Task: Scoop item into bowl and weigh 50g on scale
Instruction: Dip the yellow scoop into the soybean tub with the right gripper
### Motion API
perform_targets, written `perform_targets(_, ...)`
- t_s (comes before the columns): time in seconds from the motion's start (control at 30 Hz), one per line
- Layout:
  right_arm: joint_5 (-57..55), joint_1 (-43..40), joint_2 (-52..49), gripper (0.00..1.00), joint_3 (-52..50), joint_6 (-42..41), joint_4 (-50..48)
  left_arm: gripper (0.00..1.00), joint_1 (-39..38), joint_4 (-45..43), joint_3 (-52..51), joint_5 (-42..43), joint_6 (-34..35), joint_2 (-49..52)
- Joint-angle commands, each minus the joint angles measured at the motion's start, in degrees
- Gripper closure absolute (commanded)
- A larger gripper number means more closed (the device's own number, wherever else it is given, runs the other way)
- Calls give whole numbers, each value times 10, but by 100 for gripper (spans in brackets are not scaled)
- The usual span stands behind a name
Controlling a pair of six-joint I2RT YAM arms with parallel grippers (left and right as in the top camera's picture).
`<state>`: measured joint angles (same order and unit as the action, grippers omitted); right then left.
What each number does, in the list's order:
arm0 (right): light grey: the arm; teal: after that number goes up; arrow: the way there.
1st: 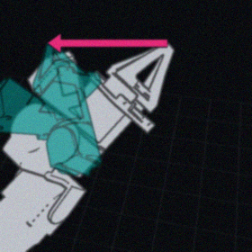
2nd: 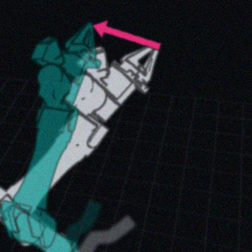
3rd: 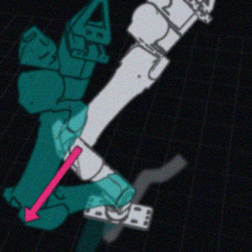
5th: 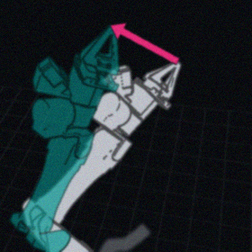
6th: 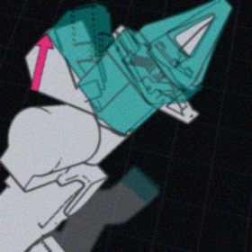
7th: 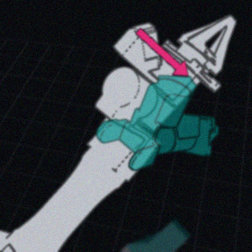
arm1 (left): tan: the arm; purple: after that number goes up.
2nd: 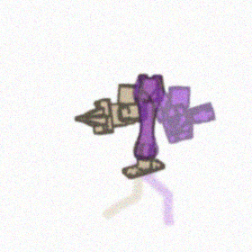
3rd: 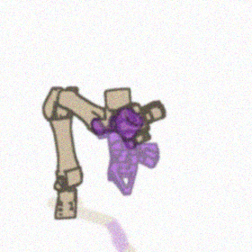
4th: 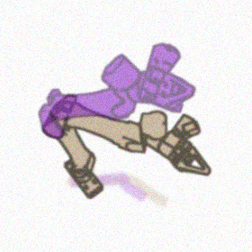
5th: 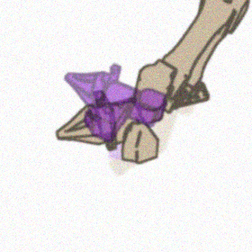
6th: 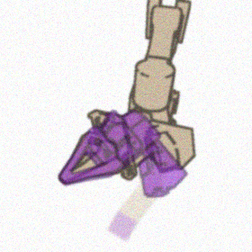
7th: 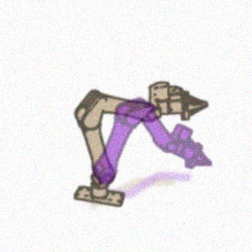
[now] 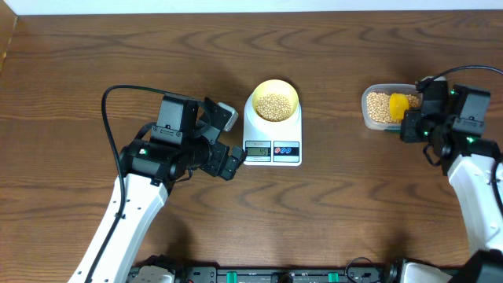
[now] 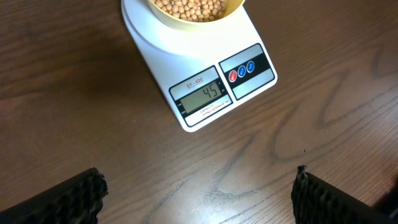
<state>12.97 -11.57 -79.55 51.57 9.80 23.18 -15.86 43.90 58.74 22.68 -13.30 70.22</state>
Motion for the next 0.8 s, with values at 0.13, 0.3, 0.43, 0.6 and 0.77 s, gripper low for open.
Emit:
perform_targets(0.13,-19,30,-25,99,-1,-14,-27,2,0,2,1,9,5,2)
perform_targets(0.3,25,34,-26,99,-1,-21,-26,2,0,2,1,9,5,2)
perform_targets(0.43,67,34,-37,99,-1,-22,-14,2,0,2,1,9,5,2)
perform_targets(0.6,67,30,-51,99,-1,-57,-12,2,0,2,1,9,5,2)
perform_targets(0.77,89,0,-51,99,-1,-149,-14,2,0,2,1,9,5,2)
